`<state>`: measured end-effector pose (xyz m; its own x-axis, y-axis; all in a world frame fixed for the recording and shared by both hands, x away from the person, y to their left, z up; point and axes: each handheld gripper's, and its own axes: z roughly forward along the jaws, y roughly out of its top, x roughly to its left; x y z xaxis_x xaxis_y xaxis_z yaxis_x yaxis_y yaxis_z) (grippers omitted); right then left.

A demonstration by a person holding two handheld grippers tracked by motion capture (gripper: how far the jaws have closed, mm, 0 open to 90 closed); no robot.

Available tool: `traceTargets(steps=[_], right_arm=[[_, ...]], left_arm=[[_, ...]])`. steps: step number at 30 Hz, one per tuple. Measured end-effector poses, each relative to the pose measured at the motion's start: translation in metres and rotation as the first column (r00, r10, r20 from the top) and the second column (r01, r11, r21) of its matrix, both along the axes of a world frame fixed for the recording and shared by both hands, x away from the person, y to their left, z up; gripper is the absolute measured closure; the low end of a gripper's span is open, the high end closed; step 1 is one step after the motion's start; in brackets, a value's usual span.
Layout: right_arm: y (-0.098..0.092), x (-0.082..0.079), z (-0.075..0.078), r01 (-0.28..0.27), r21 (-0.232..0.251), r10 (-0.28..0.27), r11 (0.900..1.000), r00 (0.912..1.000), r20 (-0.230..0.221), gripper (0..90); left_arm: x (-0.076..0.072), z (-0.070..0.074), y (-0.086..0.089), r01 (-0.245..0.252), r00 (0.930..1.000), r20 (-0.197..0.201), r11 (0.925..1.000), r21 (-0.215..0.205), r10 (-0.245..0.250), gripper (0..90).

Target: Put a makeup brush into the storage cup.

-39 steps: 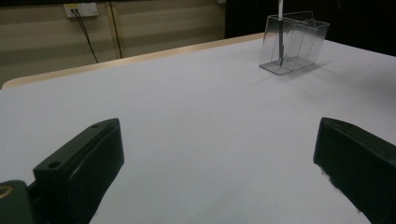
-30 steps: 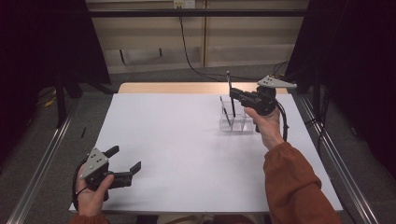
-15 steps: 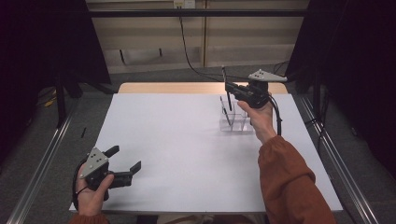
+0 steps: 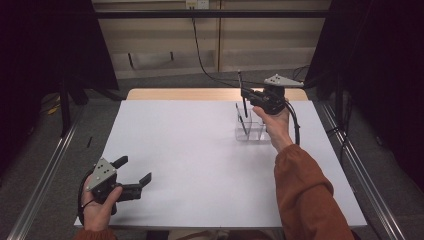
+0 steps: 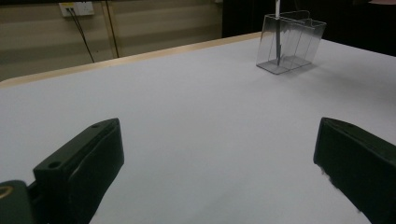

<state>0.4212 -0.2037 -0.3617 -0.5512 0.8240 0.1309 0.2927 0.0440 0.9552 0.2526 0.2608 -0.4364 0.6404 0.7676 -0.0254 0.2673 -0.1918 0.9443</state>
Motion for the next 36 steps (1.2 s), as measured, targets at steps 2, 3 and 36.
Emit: traceTargets(steps=[2,3,36], right_arm=[[0.000,0.000,-0.001,0.001,0.003,-0.001,1.000,1.0000,-0.001,84.2],[0.000,0.001,-0.001,-0.001,0.005,0.001,1.000,1.0000,0.000,84.1],[-0.008,0.003,-0.032,0.015,-0.010,-0.015,1.000,0.9974,-0.070,84.1]], left_arm=[[0.000,0.000,0.000,0.000,1.0000,0.000,1.0000,0.000,0.000,1.7],[0.000,0.000,-0.001,0.001,1.0000,0.001,1.0000,0.002,-0.001,1.7],[-0.001,0.000,0.000,0.001,1.0000,0.002,1.0000,0.003,-0.001,1.7]])
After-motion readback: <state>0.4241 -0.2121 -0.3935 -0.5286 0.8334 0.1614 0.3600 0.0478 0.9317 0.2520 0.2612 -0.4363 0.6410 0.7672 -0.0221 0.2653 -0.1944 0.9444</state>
